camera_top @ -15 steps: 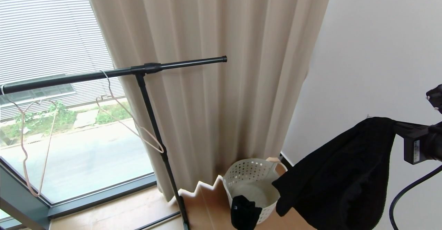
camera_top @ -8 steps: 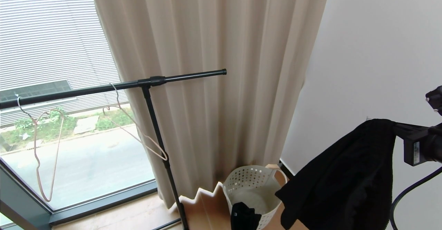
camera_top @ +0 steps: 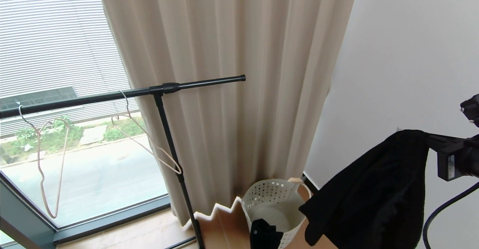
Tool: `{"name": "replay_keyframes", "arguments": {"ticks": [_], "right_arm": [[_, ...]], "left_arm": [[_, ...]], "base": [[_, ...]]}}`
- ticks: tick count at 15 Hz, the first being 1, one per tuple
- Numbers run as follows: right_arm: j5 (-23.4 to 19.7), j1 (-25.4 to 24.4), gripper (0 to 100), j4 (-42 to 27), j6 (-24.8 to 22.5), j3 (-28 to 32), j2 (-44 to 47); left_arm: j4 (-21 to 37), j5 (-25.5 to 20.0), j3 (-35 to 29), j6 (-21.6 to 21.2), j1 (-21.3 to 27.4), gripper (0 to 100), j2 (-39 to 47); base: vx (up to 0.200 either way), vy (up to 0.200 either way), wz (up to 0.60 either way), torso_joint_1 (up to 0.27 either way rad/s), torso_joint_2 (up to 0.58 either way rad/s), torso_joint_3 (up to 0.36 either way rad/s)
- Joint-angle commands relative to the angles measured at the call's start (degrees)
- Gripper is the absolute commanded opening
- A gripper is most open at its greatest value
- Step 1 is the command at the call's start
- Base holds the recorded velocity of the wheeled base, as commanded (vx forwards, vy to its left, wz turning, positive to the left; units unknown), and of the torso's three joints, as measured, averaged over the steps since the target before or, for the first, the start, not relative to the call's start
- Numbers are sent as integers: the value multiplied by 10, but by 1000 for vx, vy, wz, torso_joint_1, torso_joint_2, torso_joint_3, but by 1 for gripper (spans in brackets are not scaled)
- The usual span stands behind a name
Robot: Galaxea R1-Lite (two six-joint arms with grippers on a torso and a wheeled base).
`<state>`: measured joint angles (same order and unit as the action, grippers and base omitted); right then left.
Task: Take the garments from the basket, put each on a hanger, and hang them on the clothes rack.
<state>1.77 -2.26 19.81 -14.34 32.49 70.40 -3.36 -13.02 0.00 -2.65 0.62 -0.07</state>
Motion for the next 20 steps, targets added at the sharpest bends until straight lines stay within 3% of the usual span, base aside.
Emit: {"name": "replay_keyframes", "arguments": {"ticks": [1, 7, 12, 20], "right_arm": [[0, 0, 0, 1, 0, -3, 1], [0, 0, 0, 1, 0, -3, 3], [0, 0, 0, 1, 0, -3, 2], [0, 0, 0, 1, -1, -7, 1]], "left_arm": [[0, 0, 0, 0, 0, 100, 1], [0, 0, 0, 0, -1, 100, 1], [0, 0, 0, 0, -1, 100, 1], [0, 0, 0, 0, 0, 100, 1]], "base": [[0, 0, 600, 2, 2, 2], [0, 0, 600, 4, -1, 5], [0, 0, 0, 0, 0, 0], [0, 200, 0, 3, 1, 1]]}}
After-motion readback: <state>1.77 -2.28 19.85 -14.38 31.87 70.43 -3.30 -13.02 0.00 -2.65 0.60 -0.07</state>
